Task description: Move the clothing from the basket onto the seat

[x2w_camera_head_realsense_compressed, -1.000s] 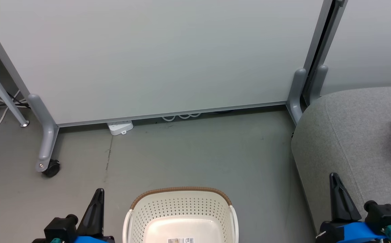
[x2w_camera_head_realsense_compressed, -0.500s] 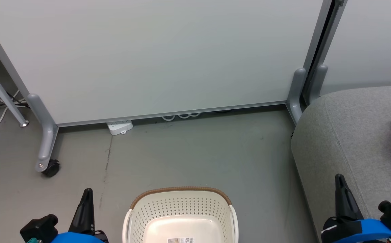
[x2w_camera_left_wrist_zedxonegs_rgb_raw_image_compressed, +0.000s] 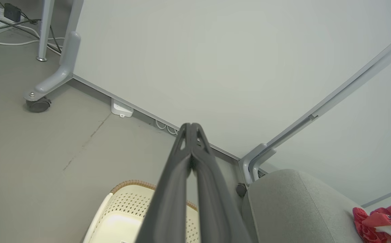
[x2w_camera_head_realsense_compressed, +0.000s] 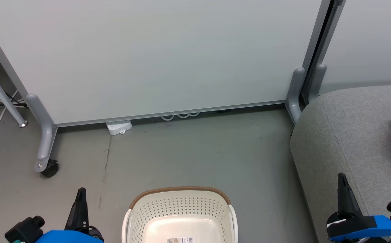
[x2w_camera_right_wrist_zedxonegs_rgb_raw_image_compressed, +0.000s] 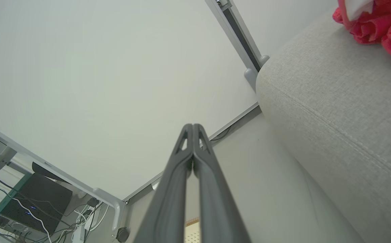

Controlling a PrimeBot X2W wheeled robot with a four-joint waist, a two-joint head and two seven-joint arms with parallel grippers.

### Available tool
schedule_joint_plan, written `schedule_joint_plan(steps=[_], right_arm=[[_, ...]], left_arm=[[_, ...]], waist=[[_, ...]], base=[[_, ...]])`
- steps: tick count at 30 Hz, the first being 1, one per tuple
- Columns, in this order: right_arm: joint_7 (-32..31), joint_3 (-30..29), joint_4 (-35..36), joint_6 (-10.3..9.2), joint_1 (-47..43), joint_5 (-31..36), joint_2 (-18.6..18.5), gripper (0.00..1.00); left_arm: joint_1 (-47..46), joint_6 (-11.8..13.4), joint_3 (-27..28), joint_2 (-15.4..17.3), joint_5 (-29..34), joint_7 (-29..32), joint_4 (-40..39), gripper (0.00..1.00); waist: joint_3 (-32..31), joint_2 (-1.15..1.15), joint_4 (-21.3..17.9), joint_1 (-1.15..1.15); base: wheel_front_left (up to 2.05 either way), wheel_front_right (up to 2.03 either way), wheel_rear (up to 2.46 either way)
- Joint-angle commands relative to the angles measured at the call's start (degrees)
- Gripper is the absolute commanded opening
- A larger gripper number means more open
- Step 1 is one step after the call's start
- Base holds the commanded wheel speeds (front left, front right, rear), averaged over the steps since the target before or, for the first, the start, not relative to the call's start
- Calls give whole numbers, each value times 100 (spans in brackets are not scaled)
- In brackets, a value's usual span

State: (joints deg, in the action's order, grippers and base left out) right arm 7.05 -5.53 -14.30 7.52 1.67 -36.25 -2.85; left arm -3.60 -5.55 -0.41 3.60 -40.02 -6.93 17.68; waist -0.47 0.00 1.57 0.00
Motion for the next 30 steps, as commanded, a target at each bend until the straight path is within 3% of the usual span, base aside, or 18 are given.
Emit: schedule_joint_plan(steps=[1, 30], right_arm=[[-36, -11, 87, -1, 168, -172, -10, 0], [-577, -51, 73, -2, 309, -2386, -8, 0]], left_arm=[[-158, -29, 45, 23, -157, 41, -96, 0], [-228, -104, 322, -11, -2223, 575, -216, 0]], waist=[[1, 0, -1, 0], [20, 0, -50, 0]], base=[[0, 0, 0], [0, 0, 0]])
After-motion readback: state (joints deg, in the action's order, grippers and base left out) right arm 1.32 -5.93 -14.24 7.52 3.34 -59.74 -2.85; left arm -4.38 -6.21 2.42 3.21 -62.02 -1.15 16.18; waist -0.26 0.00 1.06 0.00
